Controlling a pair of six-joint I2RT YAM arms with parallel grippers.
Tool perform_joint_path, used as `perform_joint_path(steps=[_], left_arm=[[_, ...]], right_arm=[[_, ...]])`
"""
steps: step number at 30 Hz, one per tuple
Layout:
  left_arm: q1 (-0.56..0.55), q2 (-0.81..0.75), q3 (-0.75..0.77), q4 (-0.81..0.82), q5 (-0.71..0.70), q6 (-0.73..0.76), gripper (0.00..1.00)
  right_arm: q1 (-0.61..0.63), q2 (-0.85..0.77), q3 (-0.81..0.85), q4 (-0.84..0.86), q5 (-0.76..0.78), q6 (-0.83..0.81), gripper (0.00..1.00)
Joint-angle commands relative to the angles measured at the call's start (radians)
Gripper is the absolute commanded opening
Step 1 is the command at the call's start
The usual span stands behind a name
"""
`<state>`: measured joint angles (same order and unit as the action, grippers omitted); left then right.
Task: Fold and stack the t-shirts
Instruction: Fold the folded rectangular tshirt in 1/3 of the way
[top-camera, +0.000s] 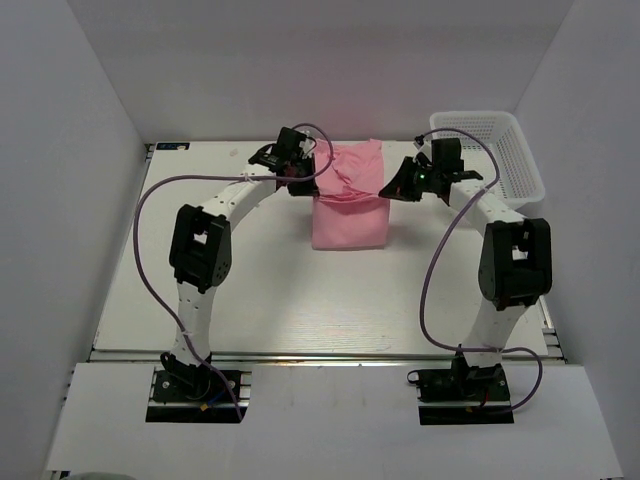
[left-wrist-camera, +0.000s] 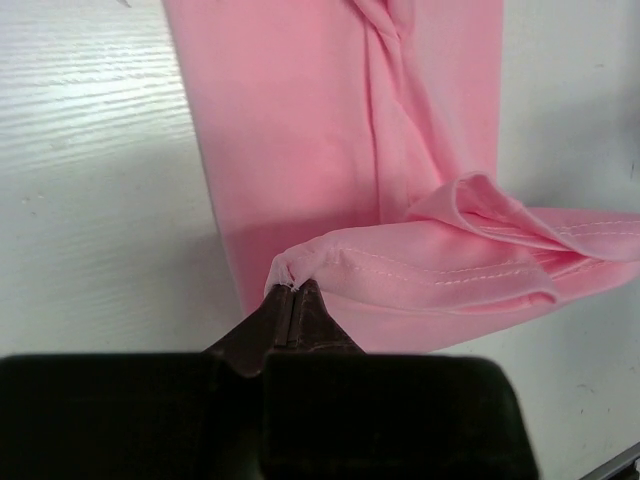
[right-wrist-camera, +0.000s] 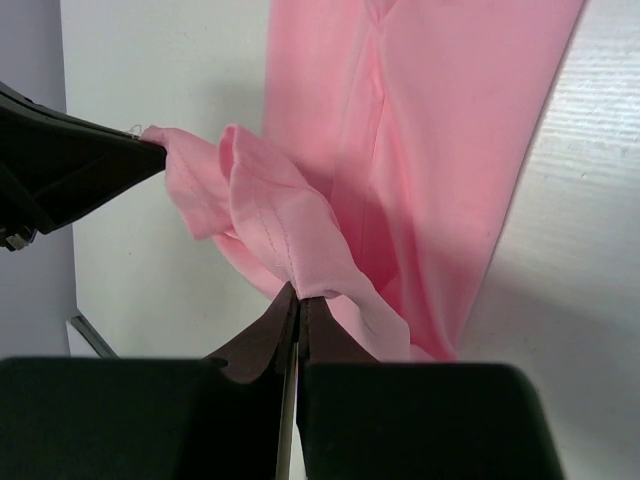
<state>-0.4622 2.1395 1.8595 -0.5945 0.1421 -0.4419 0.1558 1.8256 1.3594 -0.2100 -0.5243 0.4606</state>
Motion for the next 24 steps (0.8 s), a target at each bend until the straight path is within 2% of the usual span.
perform_joint_path(steps=[1, 7, 11, 22, 24], left_arm=[[0.040, 0.002, 0.063, -0.016, 0.025, 0.014, 0.00], [0.073, 0.057, 0.093, 0.031, 0.074, 0.014, 0.00], [0.082, 0.092, 0.119, 0.065, 0.083, 0.026, 0.00], [0.100, 0.255, 0.260, 0.154, 0.128, 0.046, 0.00], [0.100, 0.267, 0.260, 0.176, 0.154, 0.046, 0.05]], right_arm=[[-0.018, 0.043, 0.093, 0.014, -0.039, -0.023, 0.00], [-0.030, 0.136, 0.194, 0.015, -0.091, -0.042, 0.00], [-0.029, 0.195, 0.190, 0.117, -0.101, -0.048, 0.00], [-0.032, 0.299, 0.207, 0.287, 0.003, 0.056, 0.00], [-0.033, 0.322, 0.222, 0.294, 0.014, 0.076, 0.00]])
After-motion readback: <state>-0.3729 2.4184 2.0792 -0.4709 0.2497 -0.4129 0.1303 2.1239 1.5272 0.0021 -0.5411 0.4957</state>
